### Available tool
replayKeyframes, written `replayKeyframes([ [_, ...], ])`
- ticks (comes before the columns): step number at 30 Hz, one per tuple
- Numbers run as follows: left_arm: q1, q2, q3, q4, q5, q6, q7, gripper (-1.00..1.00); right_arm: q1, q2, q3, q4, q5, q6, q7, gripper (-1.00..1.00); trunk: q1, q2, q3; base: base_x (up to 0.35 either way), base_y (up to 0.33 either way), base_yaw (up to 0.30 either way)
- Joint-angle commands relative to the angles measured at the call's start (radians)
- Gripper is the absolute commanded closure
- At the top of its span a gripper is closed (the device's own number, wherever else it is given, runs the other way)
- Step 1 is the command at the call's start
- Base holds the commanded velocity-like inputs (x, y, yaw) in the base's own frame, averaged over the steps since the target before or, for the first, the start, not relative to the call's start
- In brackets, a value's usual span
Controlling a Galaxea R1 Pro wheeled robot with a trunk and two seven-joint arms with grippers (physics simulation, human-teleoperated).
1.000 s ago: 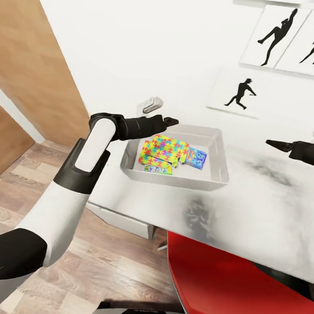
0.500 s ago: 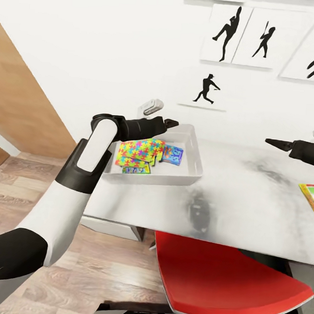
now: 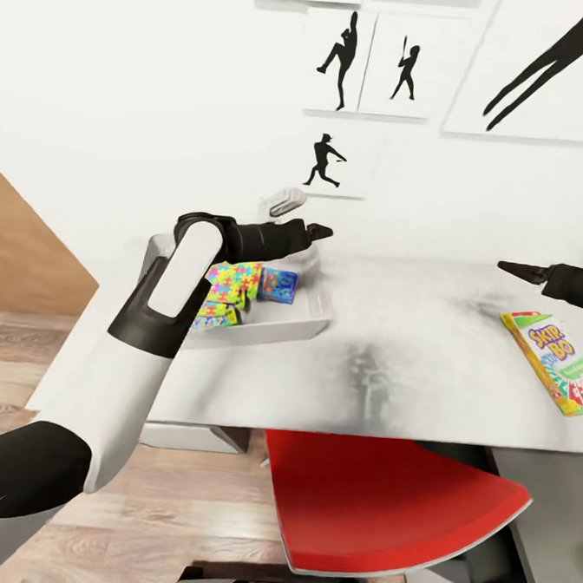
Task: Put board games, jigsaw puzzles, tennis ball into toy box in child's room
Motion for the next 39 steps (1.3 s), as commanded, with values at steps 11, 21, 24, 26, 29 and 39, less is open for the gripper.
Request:
replayKeyframes([
  [11, -0.018, -0.013, -0.003, 0.049, 0.051, -0.001, 0.013, -1.0, 0.083, -0.058, -0.024, 0.0, -0.045, 0.004, 0.01, -1.0, 0.001, -0.002, 0.005, 0.0, 0.0, -0.282],
  [21, -0.023, -0.015, -0.006, 0.079, 0.062, -0.001, 0.015, -1.0, 0.107, -0.07, -0.034, 0.002, -0.068, 0.004, 0.01, -1.0, 0.001, -0.002, 0.011, 0.0, 0.0, -0.282],
  [24, -0.024, -0.017, -0.007, 0.121, 0.065, -0.005, 0.016, -1.0, 0.11, -0.071, -0.036, 0.027, -0.072, 0.004, 0.01, -1.0, 0.001, -0.002, 0.012, 0.0, 0.0, -0.279],
  [26, -0.024, -0.02, -0.007, 0.131, 0.066, -0.007, 0.016, -1.0, 0.109, -0.07, -0.036, 0.041, -0.072, 0.004, 0.01, -1.0, 0.001, -0.002, 0.012, 0.0, 0.0, -0.263],
  [29, -0.024, -0.024, -0.007, 0.141, 0.066, -0.008, 0.016, -1.0, 0.108, -0.069, -0.036, 0.054, -0.073, 0.004, 0.01, -1.0, 0.001, -0.002, 0.013, 0.0, 0.0, -0.259],
  [39, -0.025, -0.022, 0.007, 0.169, 0.065, -0.011, 0.02, -1.0, 0.123, -0.063, -0.028, 0.066, -0.129, 0.004, 0.011, -1.0, 0.001, -0.002, 0.013, 0.0, 0.0, -0.106],
])
